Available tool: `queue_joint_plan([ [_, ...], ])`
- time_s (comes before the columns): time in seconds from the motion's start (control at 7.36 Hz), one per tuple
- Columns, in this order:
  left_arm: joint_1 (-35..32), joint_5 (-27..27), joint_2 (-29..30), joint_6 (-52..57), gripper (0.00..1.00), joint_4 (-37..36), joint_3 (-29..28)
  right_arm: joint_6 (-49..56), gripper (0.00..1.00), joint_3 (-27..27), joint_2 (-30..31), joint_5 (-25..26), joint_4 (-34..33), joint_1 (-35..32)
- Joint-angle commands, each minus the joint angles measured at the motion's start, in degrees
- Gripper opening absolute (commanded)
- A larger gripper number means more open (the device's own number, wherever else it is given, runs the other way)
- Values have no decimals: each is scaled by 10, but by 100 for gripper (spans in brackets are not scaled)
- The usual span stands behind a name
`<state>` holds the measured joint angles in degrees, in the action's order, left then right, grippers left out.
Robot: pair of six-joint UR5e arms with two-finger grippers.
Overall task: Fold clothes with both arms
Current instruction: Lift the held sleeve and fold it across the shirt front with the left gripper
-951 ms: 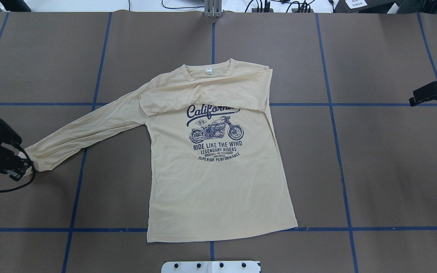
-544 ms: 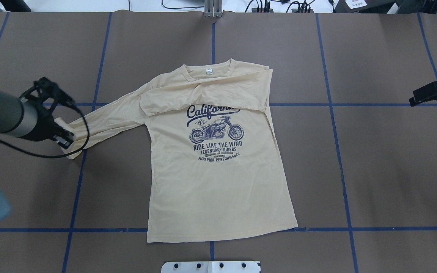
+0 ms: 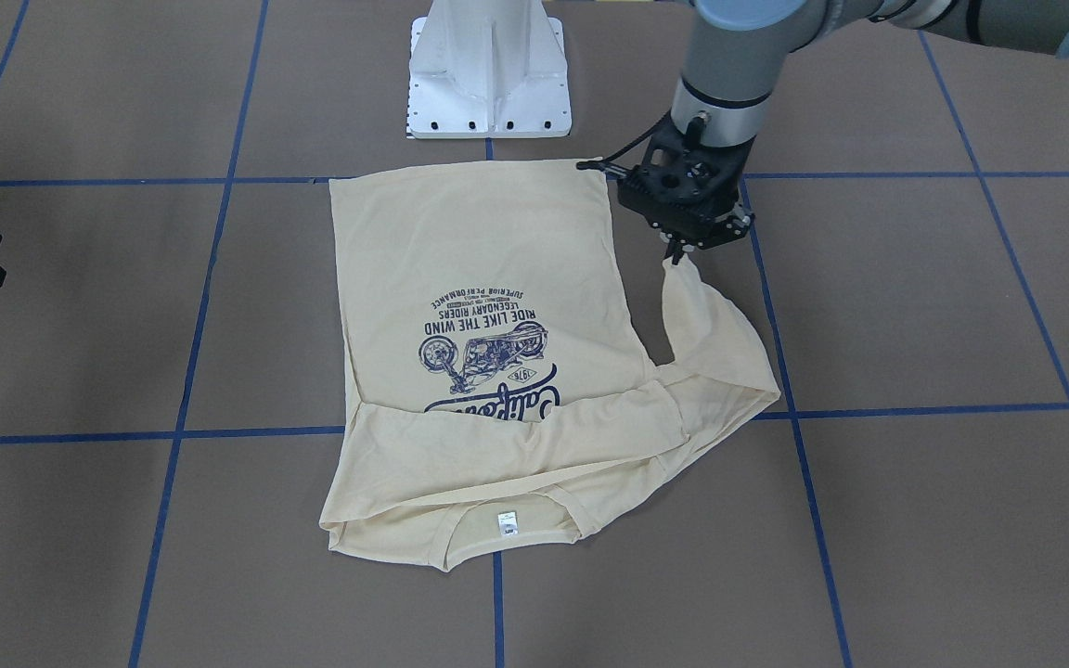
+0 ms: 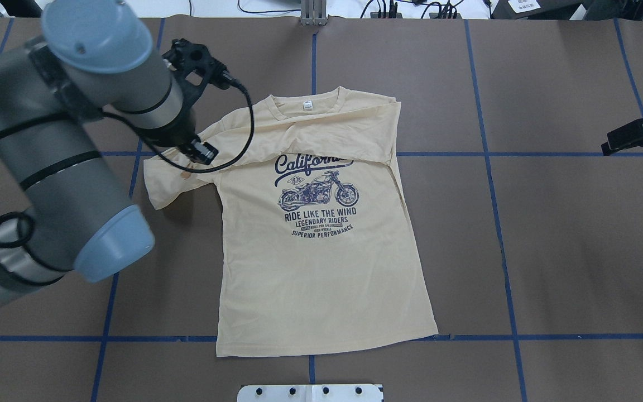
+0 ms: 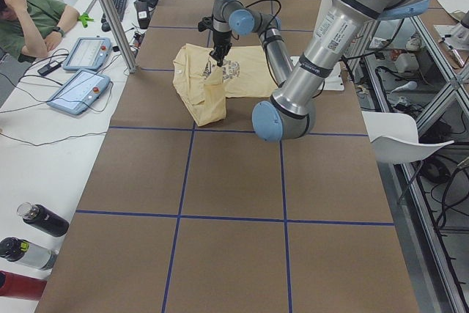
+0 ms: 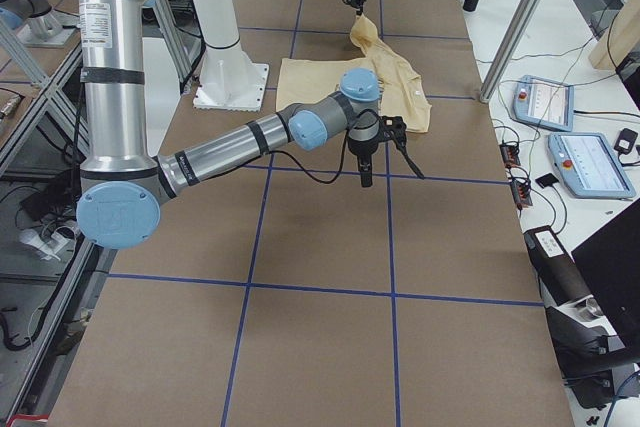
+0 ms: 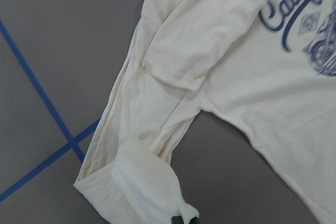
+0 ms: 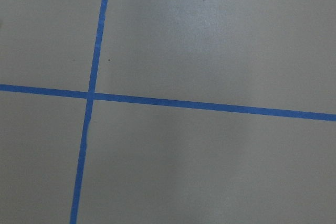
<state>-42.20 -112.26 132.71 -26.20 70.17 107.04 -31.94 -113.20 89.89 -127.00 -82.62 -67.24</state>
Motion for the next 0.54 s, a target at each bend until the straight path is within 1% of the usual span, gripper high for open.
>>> queue_joint_plan([
  [0.0, 2, -26, 188, -79, 0, -10, -186, -1, 100, 1, -2, 0, 0, 0],
  [0.14, 5, -27, 253, -110, 0, -8, -264, -2, 100, 2, -2, 0, 0, 0],
  [0.27, 12, -27, 330, -144, 0, 5, -379, -2, 100, 1, -2, 0, 0, 0],
  [0.41, 34, -24, 356, -201, 0, 60, -447, -2, 100, 1, -3, 0, 0, 0],
])
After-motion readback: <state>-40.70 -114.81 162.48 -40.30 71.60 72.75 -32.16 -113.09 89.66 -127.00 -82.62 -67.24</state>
